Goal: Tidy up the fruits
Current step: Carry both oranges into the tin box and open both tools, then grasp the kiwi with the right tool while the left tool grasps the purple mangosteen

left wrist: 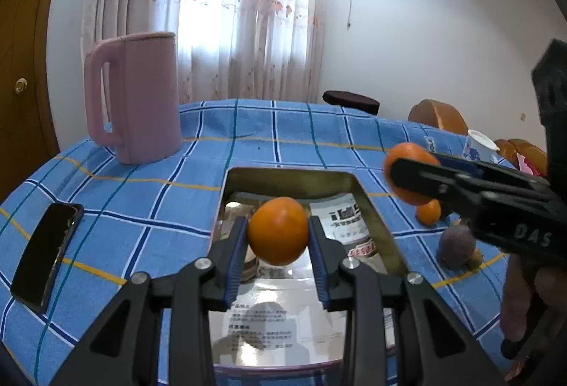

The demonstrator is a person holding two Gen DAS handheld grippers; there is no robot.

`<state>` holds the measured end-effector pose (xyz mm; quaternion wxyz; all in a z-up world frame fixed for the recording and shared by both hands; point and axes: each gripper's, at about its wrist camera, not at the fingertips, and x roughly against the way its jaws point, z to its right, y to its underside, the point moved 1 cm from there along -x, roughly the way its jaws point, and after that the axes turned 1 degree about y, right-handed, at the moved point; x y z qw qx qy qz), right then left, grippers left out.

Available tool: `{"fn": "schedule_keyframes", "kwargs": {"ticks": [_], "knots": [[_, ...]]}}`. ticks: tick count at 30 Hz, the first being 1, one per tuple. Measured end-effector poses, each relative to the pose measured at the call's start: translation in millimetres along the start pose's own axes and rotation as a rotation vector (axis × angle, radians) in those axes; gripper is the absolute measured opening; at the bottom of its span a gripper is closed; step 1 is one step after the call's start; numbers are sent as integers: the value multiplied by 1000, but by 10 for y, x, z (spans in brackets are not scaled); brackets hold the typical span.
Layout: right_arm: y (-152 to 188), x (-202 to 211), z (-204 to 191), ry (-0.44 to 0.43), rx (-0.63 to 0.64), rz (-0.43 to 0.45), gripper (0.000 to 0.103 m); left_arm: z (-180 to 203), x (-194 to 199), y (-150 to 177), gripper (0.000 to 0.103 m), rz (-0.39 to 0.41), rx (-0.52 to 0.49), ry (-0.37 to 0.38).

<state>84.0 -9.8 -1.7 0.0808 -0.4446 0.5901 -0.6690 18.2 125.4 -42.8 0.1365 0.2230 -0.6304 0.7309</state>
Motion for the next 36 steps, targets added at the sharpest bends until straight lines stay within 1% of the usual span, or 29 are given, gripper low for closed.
{"fn": "schedule_keyframes", "kwargs": {"ticks": [7,10,14,20,26,29,30,32,34,36], "knots": [[77,-382,-127,-6,8,-79,49,-43,-63,64,35,-31,-3,-4],[122,-474,-141,-8,5,-104,49,-100,-100,89,35,-48,10,-11],[160,-595,-171,-5,17,-141,49,-117,-143,127,35,-69,12,-1],[215,-692,-208,-20,19,-181,50,-114,-163,133,35,-85,6,1],[213,-709,-224,-23,15,-190,50,-125,-137,133,37,-77,10,-16],[202,-674,-224,-6,12,-168,59,-137,-87,122,43,-62,16,-29],[195,-654,-206,-8,3,-160,62,-142,-63,113,45,-57,21,-22],[180,-613,-176,-11,-11,-150,63,-132,-22,95,56,-47,22,-21],[157,-505,-129,2,-25,-129,63,-100,46,70,81,-19,15,-34],[166,-294,-62,2,-30,-100,63,-53,114,41,89,11,9,-30]]}}
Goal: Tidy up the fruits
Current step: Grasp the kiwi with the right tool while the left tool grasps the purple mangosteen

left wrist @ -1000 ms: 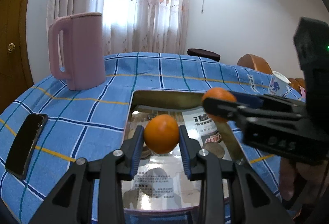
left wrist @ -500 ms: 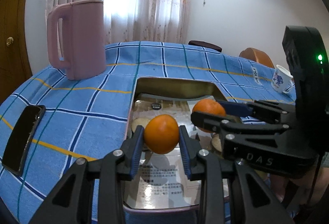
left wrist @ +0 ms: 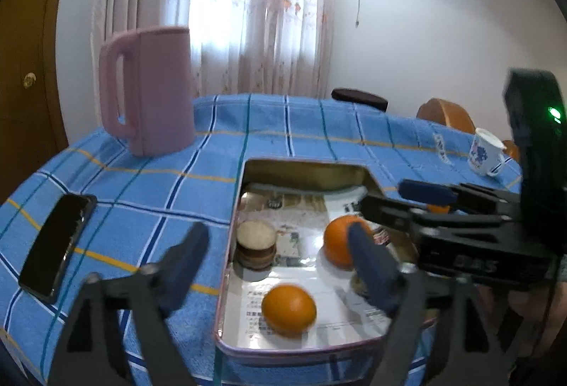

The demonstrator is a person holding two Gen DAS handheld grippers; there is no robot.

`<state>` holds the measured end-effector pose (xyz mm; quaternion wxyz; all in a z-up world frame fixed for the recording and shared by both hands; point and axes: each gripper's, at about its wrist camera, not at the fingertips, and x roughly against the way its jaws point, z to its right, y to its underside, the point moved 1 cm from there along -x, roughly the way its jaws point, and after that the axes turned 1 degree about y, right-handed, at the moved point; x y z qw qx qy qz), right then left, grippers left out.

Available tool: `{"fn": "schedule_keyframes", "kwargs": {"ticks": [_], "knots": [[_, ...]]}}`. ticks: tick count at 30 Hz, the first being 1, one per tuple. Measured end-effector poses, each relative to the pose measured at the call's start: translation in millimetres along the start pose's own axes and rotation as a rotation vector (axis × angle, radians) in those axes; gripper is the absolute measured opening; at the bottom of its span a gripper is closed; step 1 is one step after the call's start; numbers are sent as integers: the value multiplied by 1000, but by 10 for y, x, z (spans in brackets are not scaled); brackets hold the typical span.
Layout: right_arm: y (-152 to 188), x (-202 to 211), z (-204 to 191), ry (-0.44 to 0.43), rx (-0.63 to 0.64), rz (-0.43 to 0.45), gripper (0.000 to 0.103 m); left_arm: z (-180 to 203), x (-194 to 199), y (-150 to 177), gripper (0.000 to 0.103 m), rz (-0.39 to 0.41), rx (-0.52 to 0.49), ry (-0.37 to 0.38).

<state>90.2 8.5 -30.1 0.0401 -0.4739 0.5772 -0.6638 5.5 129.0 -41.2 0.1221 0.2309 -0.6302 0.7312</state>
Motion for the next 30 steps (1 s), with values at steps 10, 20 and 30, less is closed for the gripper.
{"fn": "schedule_keyframes", "kwargs": {"ticks": [10,20,30], "knots": [[492,945,782,267,-60,25,63,554,48,-69,97,29,-81,103],[777,857,1034,299,-41,-120,48,1153,-87,-59,97,-11,-202,173],[849,604,1228,174,-139,-201,42,1358,-243,-29,97,-59,-227,206]]}}
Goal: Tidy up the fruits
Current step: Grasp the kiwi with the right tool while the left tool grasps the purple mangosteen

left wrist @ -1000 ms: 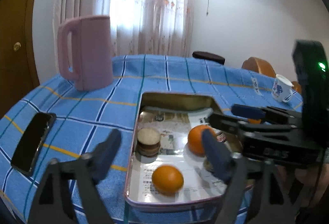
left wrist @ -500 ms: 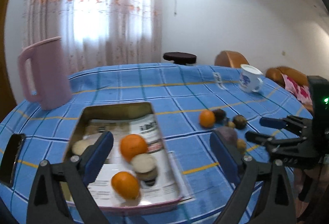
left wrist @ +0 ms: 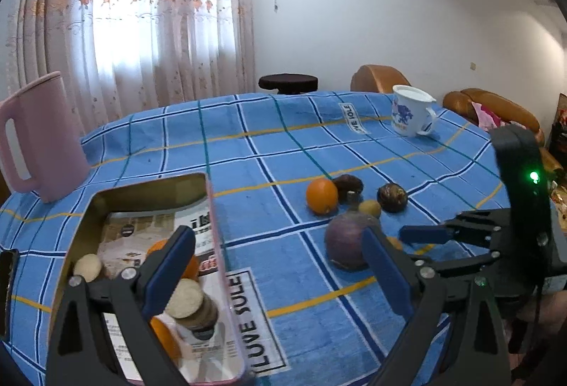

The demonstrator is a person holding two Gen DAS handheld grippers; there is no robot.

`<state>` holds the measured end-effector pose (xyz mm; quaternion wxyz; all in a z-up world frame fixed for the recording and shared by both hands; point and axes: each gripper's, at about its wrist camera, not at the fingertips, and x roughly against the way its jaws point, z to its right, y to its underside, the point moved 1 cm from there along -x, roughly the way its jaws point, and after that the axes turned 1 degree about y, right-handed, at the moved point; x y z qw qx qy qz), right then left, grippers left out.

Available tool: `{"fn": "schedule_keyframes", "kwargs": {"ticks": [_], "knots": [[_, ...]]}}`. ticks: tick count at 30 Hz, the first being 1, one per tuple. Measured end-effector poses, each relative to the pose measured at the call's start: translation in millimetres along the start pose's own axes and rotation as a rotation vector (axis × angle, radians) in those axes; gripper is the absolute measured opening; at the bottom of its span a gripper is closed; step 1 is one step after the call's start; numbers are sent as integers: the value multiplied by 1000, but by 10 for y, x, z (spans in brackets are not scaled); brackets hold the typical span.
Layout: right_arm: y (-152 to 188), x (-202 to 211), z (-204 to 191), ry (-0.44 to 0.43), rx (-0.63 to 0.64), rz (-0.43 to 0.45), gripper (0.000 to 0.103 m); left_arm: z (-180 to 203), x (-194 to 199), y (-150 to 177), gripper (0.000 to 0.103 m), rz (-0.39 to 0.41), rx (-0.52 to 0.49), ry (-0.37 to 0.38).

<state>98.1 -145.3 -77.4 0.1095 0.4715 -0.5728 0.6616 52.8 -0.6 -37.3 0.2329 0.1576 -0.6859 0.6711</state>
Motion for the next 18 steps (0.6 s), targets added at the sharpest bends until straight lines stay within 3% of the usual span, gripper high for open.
{"fn": "schedule_keyframes", "kwargs": {"ticks": [1,3,14,18], "knots": [[-11,8,5,-9,-3,4,33,18,-9,-5,97,-1,-4,5],[-14,18,-28,-7,9,8,27,57,-44,-27,97,-8,-10,11],[-131,274,229,160,-59,126,27,251,-300,-98,95,-65,-26,56],[-134,282,339,181,-94,147,27,349,-448,-72,90,-118,-31,100]]}}
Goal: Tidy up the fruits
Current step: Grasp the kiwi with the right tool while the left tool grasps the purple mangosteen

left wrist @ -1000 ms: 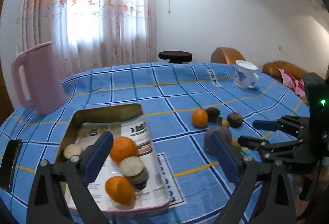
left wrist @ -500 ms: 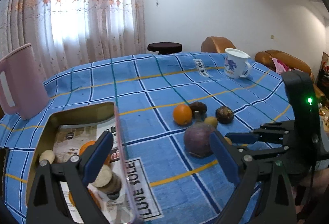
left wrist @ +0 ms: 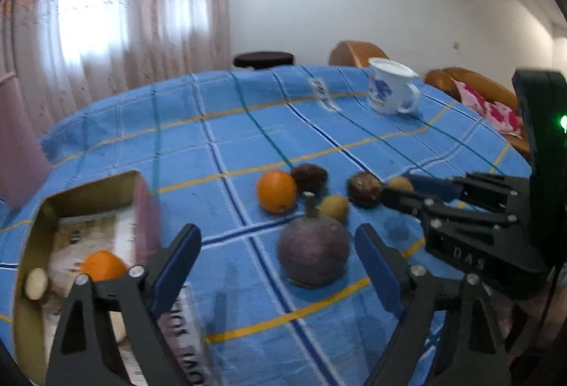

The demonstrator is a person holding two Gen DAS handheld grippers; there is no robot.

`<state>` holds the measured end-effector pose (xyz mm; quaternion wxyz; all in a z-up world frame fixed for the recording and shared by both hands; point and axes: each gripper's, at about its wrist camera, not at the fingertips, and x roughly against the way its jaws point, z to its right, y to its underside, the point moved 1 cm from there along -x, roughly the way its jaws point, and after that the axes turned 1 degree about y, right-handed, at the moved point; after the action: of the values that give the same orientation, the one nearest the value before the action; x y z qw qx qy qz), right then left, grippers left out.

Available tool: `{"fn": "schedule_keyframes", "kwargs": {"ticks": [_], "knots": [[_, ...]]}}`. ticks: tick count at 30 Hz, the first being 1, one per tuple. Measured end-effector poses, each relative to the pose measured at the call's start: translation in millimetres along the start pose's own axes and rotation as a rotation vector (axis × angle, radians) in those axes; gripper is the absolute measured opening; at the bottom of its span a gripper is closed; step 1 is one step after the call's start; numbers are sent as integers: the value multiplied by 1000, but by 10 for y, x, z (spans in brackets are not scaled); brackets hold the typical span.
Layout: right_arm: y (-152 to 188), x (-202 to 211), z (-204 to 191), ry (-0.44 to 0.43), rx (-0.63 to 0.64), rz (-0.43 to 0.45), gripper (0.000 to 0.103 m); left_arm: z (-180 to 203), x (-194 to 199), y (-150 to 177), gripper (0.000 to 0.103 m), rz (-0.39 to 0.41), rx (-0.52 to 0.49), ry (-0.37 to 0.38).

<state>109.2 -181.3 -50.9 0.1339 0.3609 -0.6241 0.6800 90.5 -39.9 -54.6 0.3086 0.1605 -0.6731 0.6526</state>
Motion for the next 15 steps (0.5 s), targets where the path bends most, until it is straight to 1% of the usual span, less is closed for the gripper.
{"fn": "schedule_keyframes", "kwargs": {"ticks": [1,3,5,6,7,8,9,12,15], "knots": [[-4,11,12,6,-4,7,27,16,-43,-2,87,-21,-1,5],[-7,11,-4,14,7,6,27,36,-78,-17,79,-33,0,26],[-12,13,-27,20,19,6,27,59,-135,-28,78,-53,-7,28],[-14,11,-42,20,27,6,27,64,-177,-28,73,-73,-8,34],[-15,8,-60,19,33,6,27,59,-200,-30,69,-83,-1,53],[-8,8,-62,18,34,5,27,45,-210,-30,69,-88,8,70],[-9,-1,-60,14,33,2,27,36,-211,-28,67,-90,14,80],[-4,3,-54,-11,29,5,27,38,-149,-25,50,-60,15,101],[0,50,-56,-35,32,29,27,55,-100,-28,47,-36,8,83]]}}
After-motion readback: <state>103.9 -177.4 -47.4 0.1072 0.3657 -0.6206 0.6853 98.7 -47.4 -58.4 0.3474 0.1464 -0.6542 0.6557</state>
